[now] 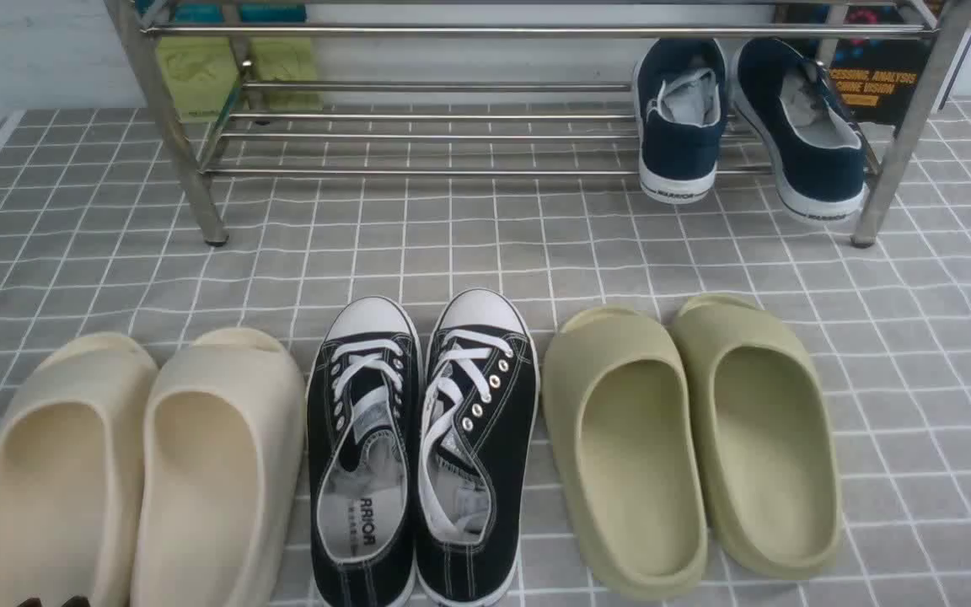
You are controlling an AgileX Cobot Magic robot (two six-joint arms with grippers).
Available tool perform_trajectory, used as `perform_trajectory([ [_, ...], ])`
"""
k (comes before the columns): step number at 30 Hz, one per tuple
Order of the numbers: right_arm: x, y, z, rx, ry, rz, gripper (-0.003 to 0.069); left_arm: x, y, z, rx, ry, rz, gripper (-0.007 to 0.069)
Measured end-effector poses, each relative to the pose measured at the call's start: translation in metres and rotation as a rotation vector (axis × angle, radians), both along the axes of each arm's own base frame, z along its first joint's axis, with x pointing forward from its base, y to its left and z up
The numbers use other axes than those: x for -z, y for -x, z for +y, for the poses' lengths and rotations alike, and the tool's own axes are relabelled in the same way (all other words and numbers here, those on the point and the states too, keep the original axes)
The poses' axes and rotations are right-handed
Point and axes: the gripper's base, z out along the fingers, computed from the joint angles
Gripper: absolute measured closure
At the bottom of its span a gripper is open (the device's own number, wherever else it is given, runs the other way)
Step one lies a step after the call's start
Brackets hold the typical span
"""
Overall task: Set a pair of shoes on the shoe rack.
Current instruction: Use the left arm to grab the shoe closest to it
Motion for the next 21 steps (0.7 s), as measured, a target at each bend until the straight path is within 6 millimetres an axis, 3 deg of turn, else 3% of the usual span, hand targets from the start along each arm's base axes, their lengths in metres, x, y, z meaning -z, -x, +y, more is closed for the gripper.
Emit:
perform_trajectory([
  [21,0.0,0.0,-0.0001,0.0,0.002,0.0,0.0504,0.0,0.0,0.0,0.0,0.0,0.0,0.0386],
])
